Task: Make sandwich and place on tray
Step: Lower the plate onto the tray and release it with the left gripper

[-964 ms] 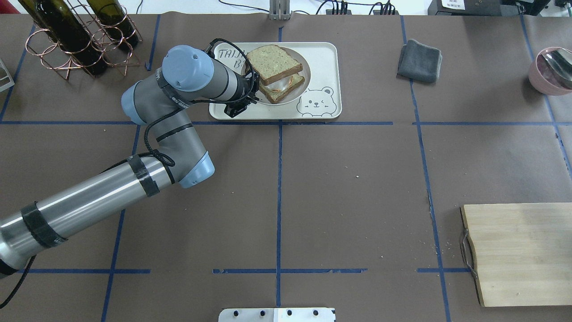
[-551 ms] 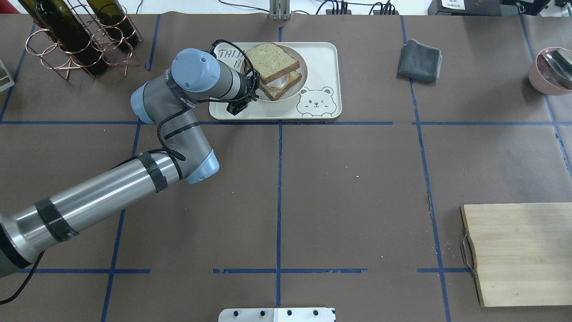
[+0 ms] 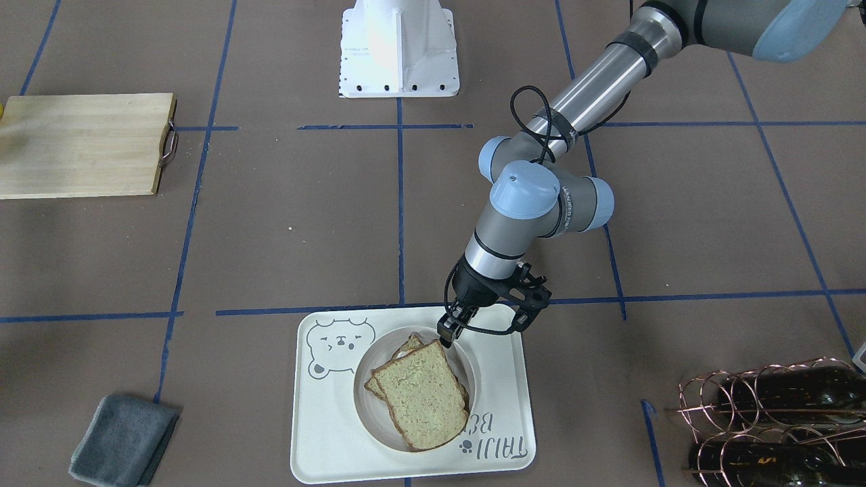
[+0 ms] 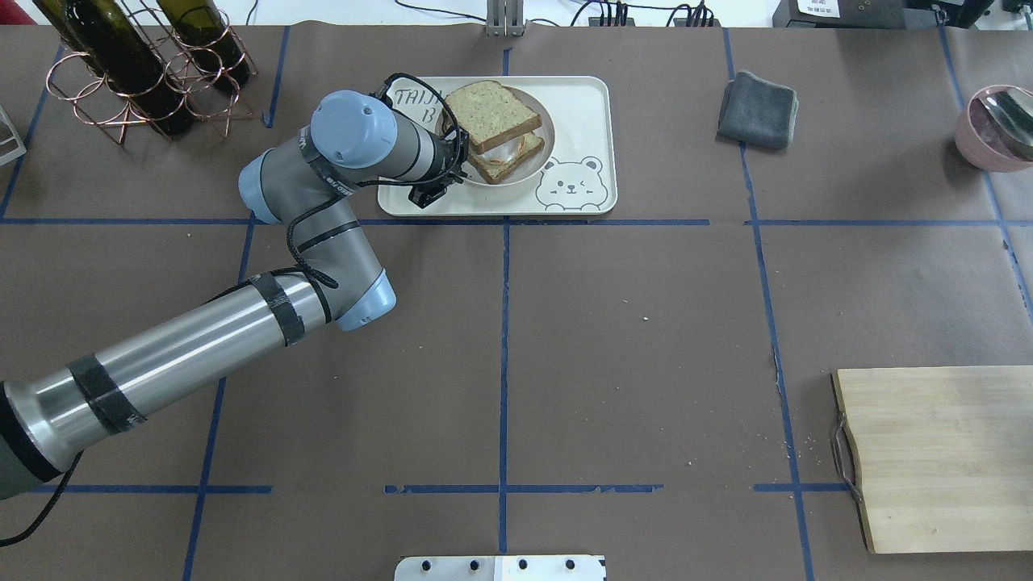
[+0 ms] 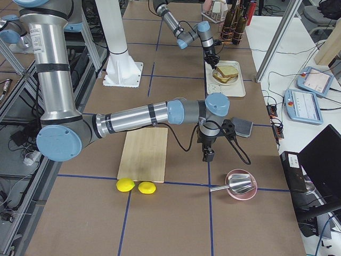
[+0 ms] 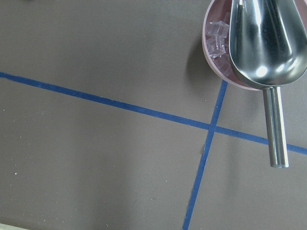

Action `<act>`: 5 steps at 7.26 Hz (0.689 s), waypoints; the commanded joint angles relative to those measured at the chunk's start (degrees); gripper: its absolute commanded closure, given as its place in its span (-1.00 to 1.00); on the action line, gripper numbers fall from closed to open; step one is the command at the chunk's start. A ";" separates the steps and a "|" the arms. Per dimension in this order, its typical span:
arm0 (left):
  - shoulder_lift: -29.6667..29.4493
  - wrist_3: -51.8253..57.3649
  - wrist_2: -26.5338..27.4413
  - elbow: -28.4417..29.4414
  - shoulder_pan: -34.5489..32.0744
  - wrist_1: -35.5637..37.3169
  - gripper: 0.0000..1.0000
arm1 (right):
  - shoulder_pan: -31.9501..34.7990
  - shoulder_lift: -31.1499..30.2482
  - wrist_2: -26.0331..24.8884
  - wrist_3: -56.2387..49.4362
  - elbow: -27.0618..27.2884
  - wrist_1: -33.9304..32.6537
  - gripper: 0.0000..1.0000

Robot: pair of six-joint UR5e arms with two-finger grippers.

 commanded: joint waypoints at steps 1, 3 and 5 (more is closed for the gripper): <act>7.63 4.23 -6.97 -11.46 -2.80 3.55 -1.00 | 0.48 0.07 0.00 -0.01 0.04 0.07 -1.00; 14.22 8.78 -8.76 -23.04 -3.60 9.26 -1.00 | 0.66 -0.20 -0.26 -0.09 0.30 0.16 -1.00; 21.43 23.68 -8.85 -39.65 -4.74 24.32 -1.00 | 1.88 -3.96 -0.35 -0.18 -0.22 0.07 -1.00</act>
